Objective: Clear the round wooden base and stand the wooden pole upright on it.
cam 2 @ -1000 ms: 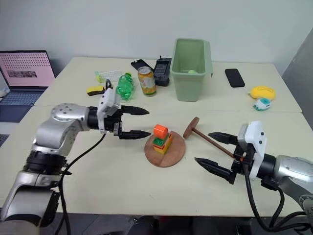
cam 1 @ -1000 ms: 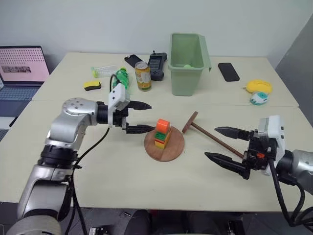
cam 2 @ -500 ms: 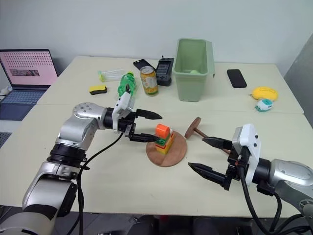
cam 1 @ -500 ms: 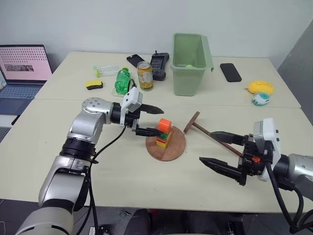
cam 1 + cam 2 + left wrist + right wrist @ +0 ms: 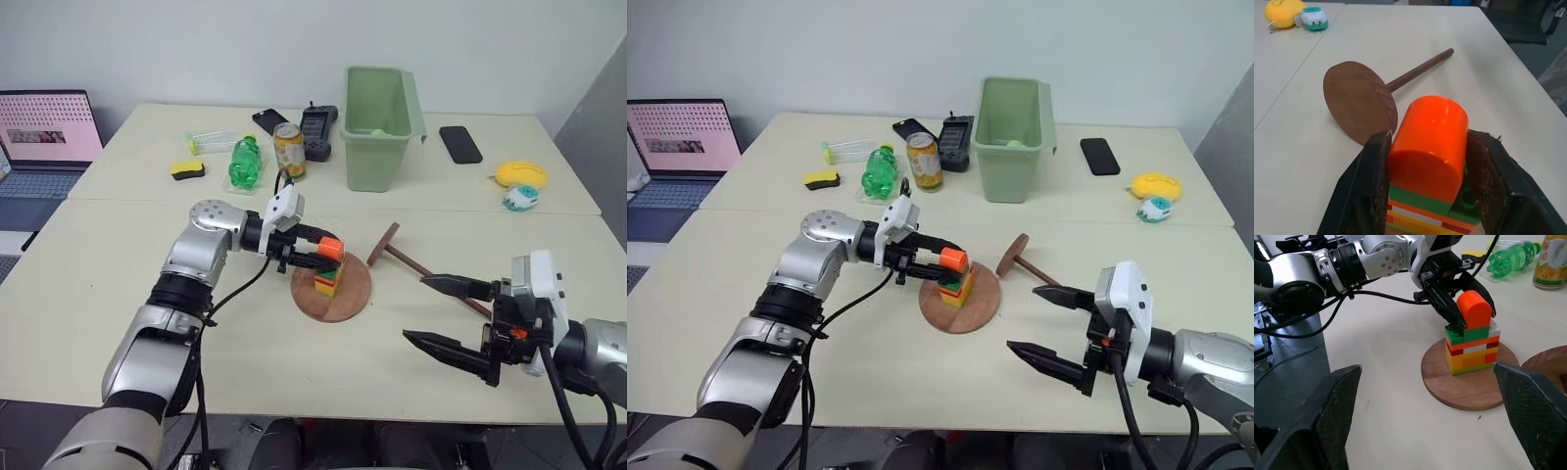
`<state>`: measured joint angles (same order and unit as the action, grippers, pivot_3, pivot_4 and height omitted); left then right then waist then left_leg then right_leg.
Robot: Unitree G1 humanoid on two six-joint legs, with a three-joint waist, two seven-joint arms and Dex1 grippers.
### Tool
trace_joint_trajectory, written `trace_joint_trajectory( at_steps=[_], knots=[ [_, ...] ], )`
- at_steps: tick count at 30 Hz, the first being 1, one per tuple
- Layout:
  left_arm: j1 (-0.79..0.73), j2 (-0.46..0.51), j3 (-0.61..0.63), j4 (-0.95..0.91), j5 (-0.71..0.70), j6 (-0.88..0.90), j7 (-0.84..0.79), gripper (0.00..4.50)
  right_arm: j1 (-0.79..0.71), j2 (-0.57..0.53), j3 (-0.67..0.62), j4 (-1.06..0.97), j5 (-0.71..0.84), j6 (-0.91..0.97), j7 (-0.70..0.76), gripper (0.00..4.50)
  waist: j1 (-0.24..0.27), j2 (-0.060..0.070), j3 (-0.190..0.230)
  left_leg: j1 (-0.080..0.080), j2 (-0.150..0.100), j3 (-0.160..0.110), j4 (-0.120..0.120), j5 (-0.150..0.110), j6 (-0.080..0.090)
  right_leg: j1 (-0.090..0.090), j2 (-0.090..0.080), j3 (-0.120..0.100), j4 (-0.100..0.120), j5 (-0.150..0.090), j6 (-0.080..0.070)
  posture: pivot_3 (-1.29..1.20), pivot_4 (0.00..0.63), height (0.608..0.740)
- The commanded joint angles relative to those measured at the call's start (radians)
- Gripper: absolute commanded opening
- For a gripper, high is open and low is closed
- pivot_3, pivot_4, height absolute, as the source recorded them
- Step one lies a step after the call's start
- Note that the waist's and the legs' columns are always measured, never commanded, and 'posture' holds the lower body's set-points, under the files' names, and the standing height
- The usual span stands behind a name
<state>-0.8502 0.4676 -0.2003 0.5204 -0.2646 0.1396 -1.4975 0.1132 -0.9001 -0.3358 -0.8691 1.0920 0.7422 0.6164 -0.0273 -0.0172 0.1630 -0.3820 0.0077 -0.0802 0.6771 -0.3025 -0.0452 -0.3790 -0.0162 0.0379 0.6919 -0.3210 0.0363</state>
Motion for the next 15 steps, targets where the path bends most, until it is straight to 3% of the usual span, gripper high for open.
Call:
trace_joint_trajectory(
  at_steps=[1,7,15],
  knots=[
    [-0.027,0.005,0.034,-0.027,-0.020,0.011,0.001,1.83,-0.029,-0.015,-0.024,-0.018,0.028,-0.017,-0.006,4.50,0.000,0.000,0.000,0.000,0.000,0.000,0.000,0.000,0.000,0.000,0.000,0.000,0.000,0.000,0.000,0.00,0.150,0.740],
    [-0.007,0.080,0.136,-0.095,-0.054,0.098,0.098,1.82,-0.092,-0.028,-0.007,-0.007,0.053,-0.006,-0.030,4.50,-0.002,0.000,0.000,0.000,0.001,-0.001,0.000,0.000,0.000,0.000,0.000,0.000,0.001,0.000,0.000,0.00,0.150,0.740],
    [0.012,0.240,0.346,0.081,0.026,0.028,0.488,1.80,-0.274,-0.030,0.153,0.082,-0.095,-0.025,0.010,4.50,-0.005,-0.001,0.001,0.002,0.002,-0.003,0.000,0.000,0.000,-0.002,0.001,0.001,0.003,0.000,0.000,0.00,0.150,0.740]
  ],
)
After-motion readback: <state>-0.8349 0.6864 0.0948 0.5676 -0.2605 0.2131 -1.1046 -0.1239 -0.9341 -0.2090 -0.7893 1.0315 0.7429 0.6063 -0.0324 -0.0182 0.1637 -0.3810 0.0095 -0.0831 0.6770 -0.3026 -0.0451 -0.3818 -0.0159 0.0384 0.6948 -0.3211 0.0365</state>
